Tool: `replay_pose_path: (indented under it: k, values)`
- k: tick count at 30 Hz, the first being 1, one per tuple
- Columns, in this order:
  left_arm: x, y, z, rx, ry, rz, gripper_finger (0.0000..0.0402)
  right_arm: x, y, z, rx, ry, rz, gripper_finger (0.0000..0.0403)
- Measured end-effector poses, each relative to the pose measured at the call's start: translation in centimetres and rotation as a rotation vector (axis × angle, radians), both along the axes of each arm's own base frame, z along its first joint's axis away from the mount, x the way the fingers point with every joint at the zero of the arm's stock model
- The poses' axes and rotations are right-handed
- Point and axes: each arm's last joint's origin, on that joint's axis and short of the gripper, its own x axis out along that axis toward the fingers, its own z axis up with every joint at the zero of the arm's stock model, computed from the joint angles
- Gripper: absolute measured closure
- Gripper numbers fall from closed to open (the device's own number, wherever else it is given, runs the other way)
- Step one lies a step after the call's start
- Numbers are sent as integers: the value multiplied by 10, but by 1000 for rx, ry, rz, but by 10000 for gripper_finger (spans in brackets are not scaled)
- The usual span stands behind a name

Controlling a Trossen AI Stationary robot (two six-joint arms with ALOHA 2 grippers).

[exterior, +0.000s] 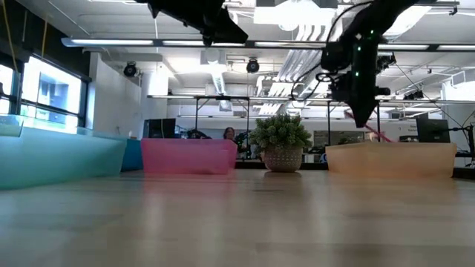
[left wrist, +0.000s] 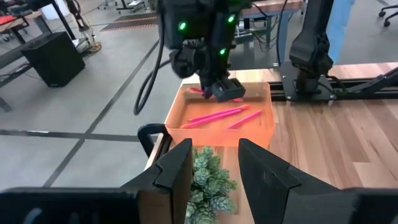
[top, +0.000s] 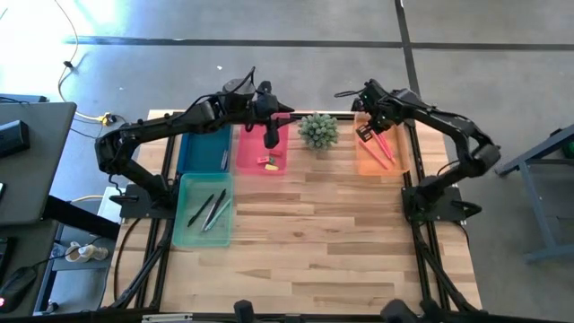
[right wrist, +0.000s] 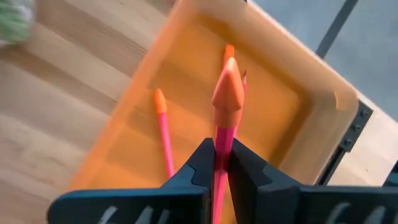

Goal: Sort crayons/erasers/pens/pencils in bins
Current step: Put the pink pencil into the orange bin, then return to Home Position

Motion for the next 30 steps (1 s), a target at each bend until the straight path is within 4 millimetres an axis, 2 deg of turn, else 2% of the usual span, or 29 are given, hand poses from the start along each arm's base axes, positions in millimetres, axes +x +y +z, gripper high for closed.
replay_pose_path:
  k: [6,11,14,18,24,30]
  values:
    - [-1,-1,1,-5,-4,1,284,1,-14,-24,77,53,-38,391]
    - [-14,-9,19,-32,-65,18,284,4,-19,-37,134,65,-35,387]
    - [-27,-17,31,-52,-79,24,284,6,-20,-43,157,73,-27,368]
    - [-46,-30,46,-58,-91,27,284,6,-21,-44,159,76,-20,323]
    - [-69,-44,55,-93,-53,33,284,8,-23,-33,157,71,-40,270]
    - [-82,-63,43,-193,0,24,284,13,-21,3,74,6,-24,258]
